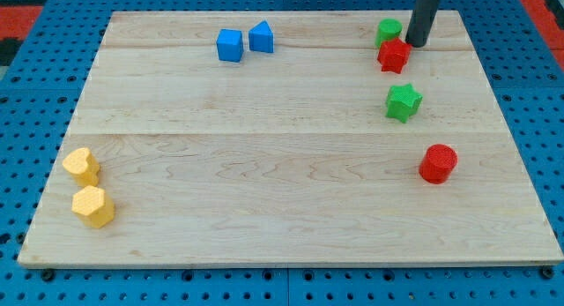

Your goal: Move your arms towards the bottom right

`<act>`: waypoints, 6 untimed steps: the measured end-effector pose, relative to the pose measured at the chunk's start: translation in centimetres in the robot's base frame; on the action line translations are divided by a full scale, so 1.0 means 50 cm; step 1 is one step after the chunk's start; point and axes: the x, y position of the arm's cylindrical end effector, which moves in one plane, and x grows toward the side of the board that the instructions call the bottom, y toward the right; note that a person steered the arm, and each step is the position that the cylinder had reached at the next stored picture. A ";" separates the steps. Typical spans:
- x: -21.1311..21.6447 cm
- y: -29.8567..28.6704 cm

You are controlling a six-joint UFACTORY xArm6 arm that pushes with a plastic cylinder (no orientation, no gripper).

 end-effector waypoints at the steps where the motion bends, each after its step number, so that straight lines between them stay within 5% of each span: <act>1: 0.070 -0.044; 2: 0.103 0.044; 3: 0.245 0.244; 4: 0.404 0.280; 6: 0.535 0.066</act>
